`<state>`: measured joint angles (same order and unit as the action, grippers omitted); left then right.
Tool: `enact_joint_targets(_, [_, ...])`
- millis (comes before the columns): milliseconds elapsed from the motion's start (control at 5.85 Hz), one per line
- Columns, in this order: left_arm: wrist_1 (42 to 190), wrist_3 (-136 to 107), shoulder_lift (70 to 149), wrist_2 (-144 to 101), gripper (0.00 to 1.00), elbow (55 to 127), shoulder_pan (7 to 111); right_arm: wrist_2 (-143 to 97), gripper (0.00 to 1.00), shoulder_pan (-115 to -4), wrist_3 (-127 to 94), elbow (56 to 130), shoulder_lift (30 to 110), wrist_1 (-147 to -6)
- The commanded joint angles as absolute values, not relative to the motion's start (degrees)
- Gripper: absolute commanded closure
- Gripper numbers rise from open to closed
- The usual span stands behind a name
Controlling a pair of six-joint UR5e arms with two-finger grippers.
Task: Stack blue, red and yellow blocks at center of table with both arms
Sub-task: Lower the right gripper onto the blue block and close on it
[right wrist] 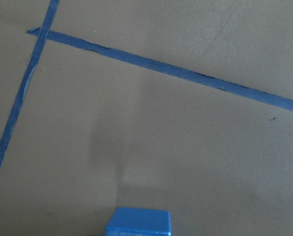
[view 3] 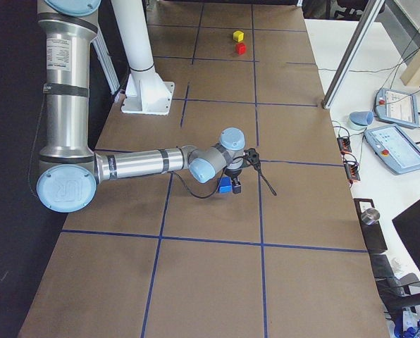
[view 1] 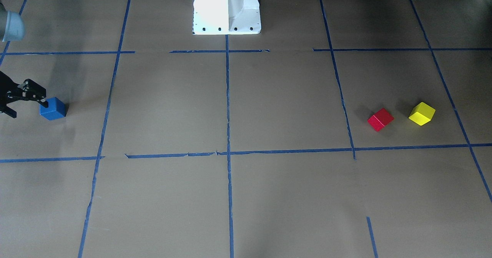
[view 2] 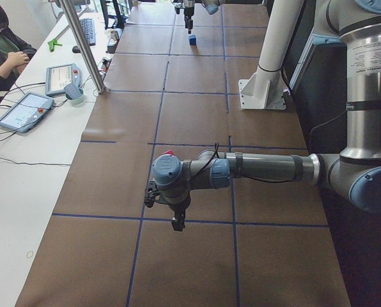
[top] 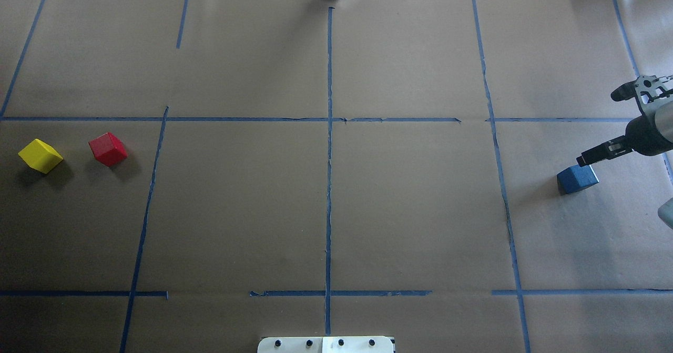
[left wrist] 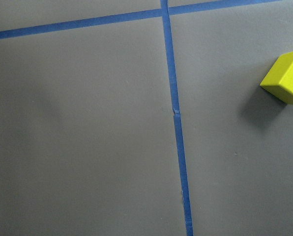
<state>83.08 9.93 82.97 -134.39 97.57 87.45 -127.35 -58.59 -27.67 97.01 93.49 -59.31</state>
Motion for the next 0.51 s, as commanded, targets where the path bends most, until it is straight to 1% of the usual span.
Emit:
enact_joint_targets(0, [83.1,9.9,83.0,-134.4,0.00,97.3,87.5,-126.9,0.00,-56.8,-28.0,96.9,93.5,-59.2])
enact_joint_targets(342, [83.2,9.9,83.0,-134.4,0.00,97.1,87.5,-124.6,0.00,-54.4,-28.0,96.3,93.6,-59.1])
